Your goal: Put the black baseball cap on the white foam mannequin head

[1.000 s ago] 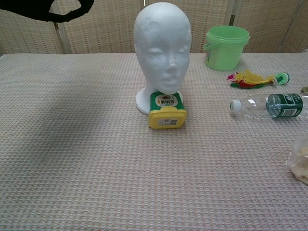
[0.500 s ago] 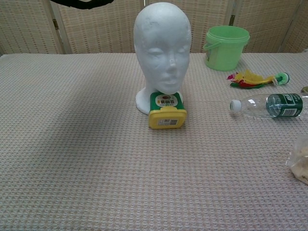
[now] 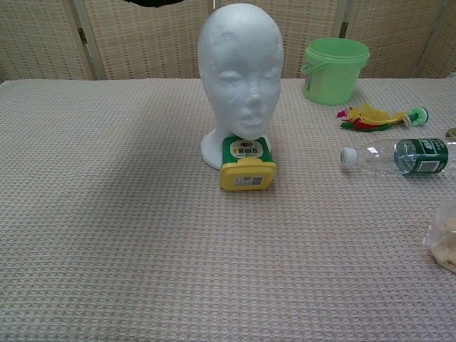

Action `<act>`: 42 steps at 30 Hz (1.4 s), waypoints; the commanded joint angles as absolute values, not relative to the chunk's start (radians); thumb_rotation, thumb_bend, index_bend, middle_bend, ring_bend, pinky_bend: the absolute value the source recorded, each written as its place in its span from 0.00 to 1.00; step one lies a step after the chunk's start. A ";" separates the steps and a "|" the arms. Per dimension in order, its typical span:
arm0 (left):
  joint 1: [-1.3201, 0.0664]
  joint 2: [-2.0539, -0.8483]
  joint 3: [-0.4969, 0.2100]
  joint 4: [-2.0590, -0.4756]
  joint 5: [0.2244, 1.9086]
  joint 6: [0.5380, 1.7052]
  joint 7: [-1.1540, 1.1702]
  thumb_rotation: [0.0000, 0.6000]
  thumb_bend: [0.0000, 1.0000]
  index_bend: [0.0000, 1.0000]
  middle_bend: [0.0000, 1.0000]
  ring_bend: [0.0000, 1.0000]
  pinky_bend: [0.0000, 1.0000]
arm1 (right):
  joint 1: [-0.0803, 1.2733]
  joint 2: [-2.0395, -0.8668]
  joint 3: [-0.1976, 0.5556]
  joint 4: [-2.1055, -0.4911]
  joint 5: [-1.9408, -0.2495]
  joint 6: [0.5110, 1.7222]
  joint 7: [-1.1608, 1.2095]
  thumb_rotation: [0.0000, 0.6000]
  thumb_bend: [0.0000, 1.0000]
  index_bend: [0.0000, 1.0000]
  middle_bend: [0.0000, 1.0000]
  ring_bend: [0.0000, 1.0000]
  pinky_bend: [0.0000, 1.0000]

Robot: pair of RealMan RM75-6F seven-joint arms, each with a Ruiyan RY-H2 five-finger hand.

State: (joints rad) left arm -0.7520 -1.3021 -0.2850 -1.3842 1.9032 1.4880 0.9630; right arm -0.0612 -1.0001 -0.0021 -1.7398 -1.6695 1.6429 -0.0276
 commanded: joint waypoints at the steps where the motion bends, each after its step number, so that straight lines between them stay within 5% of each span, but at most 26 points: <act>1: -0.775 -1.307 -0.297 -1.369 1.892 1.463 0.942 1.00 0.47 0.71 0.77 0.58 0.65 | -0.058 -0.998 0.001 -1.741 -1.661 1.637 -0.025 1.00 0.20 0.00 0.00 0.00 0.00; 29: -0.916 -1.316 -0.375 -1.503 1.793 1.290 1.057 1.00 0.47 0.71 0.77 0.58 0.65 | -0.077 -0.965 -0.005 -1.725 -1.649 1.652 0.050 1.00 0.20 0.00 0.00 0.00 0.00; 42: -0.920 -1.400 -0.327 -1.591 1.765 1.236 1.224 1.00 0.47 0.71 0.77 0.58 0.65 | -0.091 -0.962 -0.020 -1.709 -1.701 1.691 0.075 1.00 0.20 0.00 0.00 0.00 0.00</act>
